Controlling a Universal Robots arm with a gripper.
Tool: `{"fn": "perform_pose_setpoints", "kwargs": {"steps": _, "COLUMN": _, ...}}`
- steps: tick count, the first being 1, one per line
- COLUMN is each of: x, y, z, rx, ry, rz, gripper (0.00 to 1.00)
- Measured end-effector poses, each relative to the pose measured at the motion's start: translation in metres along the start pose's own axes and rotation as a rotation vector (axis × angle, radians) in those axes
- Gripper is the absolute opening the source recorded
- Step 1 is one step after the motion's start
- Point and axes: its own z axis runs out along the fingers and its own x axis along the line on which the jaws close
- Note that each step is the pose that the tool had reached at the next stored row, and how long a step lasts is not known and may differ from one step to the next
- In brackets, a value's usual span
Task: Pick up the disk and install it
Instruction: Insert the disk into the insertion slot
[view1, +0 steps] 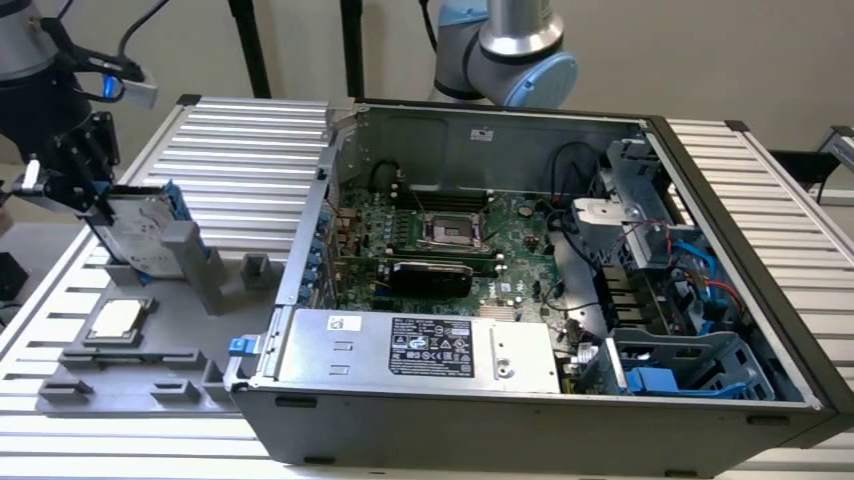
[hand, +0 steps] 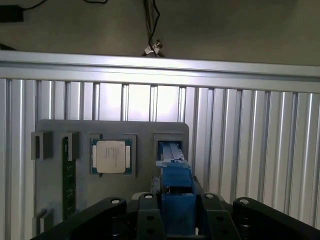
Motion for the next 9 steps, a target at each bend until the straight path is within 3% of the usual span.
{"fn": "perform_pose_setpoints", "kwargs": {"steps": 9, "x": 0.0017, "y": 0.0001, "z": 0.0, "rx": 0.0, "ry": -0.0002, "rz": 0.0, "gripper": 0.32}}
